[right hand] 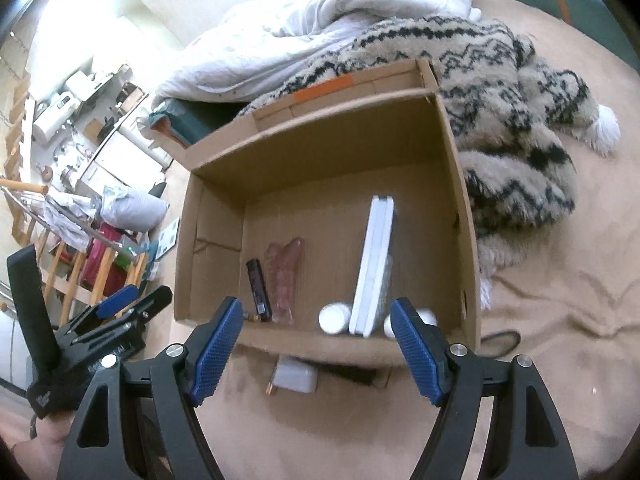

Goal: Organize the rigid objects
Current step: 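Grasp a second AA battery with the left tool while the right tool reaches the white charger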

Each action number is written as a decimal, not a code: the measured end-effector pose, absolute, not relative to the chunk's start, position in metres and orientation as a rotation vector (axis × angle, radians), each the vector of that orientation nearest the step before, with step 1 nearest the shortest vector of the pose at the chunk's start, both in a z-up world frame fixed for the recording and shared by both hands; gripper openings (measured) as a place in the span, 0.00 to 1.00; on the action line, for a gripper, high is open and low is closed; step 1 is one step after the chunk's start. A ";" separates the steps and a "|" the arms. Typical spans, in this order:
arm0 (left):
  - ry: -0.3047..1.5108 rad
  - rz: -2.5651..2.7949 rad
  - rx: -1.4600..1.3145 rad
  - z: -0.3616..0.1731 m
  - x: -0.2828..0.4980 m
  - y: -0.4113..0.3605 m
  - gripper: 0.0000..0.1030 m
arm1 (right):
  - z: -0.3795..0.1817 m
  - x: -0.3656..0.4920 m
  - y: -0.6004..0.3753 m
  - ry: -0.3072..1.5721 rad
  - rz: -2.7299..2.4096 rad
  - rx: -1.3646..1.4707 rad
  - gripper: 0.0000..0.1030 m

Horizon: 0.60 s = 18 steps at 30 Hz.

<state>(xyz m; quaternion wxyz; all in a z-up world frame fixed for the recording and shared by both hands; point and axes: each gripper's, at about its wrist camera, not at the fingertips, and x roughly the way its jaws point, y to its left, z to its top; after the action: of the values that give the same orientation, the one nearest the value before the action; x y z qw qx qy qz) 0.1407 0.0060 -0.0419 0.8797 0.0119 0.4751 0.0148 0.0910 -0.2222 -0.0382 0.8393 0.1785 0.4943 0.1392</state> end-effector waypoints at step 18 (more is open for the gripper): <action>1.164 0.092 -0.066 -0.081 0.131 0.025 0.70 | -0.082 0.073 -0.228 1.236 0.213 0.443 0.78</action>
<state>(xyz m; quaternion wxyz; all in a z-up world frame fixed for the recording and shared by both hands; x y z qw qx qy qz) 0.1312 0.0255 -0.0812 0.8338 -0.0310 0.5495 0.0436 0.0731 -0.2276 -0.0817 0.7870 0.2054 0.5733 0.0989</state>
